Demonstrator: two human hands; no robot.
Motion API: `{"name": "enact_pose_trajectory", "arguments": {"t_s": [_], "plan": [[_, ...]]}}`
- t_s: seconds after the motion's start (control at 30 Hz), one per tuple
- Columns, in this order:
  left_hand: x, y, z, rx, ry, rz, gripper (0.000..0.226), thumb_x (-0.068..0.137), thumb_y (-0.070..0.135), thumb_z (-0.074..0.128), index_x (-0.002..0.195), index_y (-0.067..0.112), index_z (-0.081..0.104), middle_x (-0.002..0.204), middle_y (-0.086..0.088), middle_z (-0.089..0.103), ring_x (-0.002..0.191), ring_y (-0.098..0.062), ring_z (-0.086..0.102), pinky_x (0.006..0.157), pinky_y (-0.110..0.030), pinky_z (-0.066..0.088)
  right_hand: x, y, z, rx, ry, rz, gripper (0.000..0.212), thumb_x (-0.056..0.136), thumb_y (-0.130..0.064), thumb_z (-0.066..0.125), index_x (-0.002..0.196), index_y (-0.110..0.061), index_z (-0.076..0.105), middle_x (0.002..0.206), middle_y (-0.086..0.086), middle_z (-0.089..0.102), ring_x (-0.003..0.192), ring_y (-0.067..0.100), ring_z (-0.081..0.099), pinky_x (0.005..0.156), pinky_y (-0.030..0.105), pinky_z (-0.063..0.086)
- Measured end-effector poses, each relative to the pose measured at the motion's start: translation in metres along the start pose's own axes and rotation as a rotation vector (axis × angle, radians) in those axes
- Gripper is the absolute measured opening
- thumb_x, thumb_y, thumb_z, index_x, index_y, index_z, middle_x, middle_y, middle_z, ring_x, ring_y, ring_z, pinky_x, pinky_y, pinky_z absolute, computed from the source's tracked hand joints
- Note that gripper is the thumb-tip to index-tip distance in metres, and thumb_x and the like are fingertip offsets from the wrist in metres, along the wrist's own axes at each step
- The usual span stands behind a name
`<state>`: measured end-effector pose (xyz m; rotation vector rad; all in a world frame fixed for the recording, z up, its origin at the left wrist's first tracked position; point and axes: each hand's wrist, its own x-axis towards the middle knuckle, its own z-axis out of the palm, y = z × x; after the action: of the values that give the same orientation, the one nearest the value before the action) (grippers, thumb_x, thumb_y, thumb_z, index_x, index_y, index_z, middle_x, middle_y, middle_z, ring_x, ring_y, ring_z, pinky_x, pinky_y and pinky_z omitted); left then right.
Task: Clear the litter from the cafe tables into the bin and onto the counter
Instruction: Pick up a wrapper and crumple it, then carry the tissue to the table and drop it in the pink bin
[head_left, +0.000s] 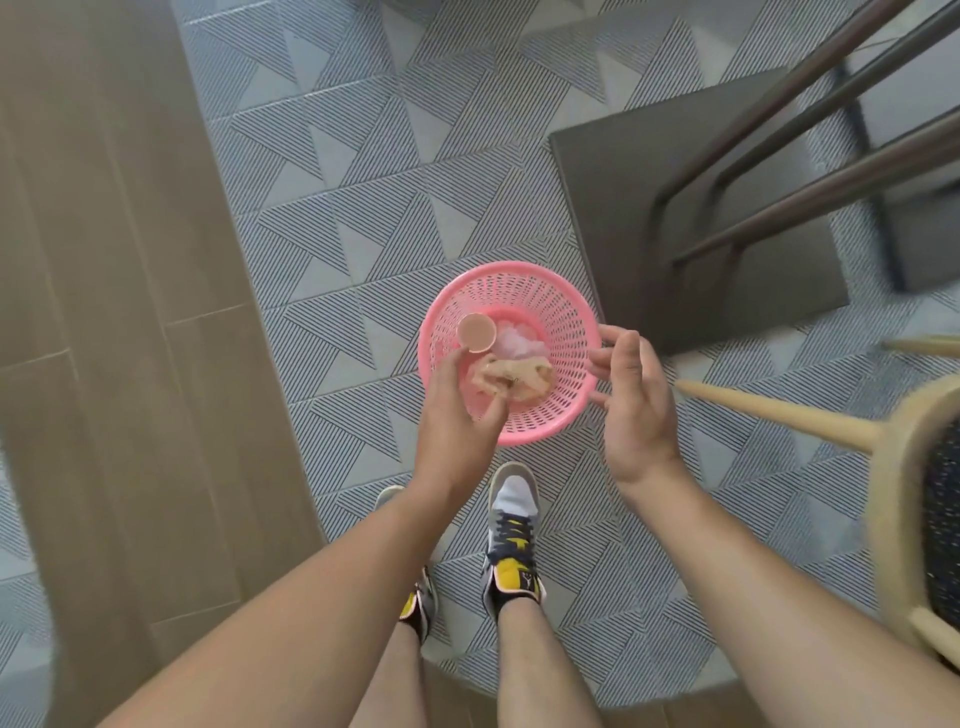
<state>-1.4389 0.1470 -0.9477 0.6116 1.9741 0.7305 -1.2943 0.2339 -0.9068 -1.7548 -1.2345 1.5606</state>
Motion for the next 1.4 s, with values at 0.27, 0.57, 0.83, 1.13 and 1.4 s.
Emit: {"name": "enact_pose_trajectory", "arguments": {"t_s": [0.27,0.57,0.83,1.13,1.4], "plan": [[-0.015,0.017,-0.048,-0.08,0.093,0.066,0.064,0.099,0.037,0.071,0.155,0.032,0.041,0.153,0.017,0.05,0.14,-0.003,0.045,0.114,-0.03,0.038,-0.012,-0.034,0.018,0.016,-0.041,-0.044,0.072,0.089,-0.082,0.037,0.131,-0.03,0.064,0.108,-0.022,0.071,0.101,-0.013,0.067,0.082,0.015,0.057],[-0.068,0.128,-0.148,-0.512,0.349,0.231,0.056,0.093,0.049,0.058,0.143,0.026,0.053,0.149,0.001,0.057,0.136,-0.001,0.054,0.105,-0.014,0.047,-0.071,-0.163,0.046,0.042,-0.194,-0.189,0.044,0.093,-0.074,0.038,0.119,-0.05,0.064,0.124,-0.005,0.067,0.114,0.011,0.067,0.088,0.035,0.059],[-0.171,0.211,-0.279,-0.602,0.571,0.416,0.047,0.093,0.048,0.051,0.134,0.027,0.055,0.144,-0.005,0.06,0.14,-0.015,0.056,0.12,-0.049,0.043,-0.169,-0.303,0.08,0.081,-0.391,-0.353,0.058,0.088,-0.066,0.044,0.13,-0.031,0.062,0.133,-0.001,0.065,0.125,0.016,0.063,0.107,0.049,0.054],[-0.301,0.221,-0.423,-0.582,0.799,0.515,0.045,0.101,0.041,0.045,0.139,0.02,0.054,0.144,-0.002,0.06,0.141,-0.018,0.056,0.117,-0.056,0.045,-0.304,-0.421,0.145,0.087,-0.633,-0.512,0.054,0.089,-0.063,0.046,0.128,-0.03,0.062,0.133,0.002,0.067,0.126,0.018,0.065,0.107,0.05,0.055],[-0.418,0.15,-0.556,-0.639,1.036,0.46,0.037,0.101,0.049,0.047,0.134,0.039,0.059,0.143,0.012,0.064,0.138,-0.006,0.057,0.119,-0.053,0.044,-0.451,-0.462,0.266,0.149,-0.879,-0.608,0.046,0.095,-0.058,0.047,0.127,-0.031,0.065,0.129,0.0,0.07,0.125,0.018,0.066,0.103,0.041,0.055]]}}
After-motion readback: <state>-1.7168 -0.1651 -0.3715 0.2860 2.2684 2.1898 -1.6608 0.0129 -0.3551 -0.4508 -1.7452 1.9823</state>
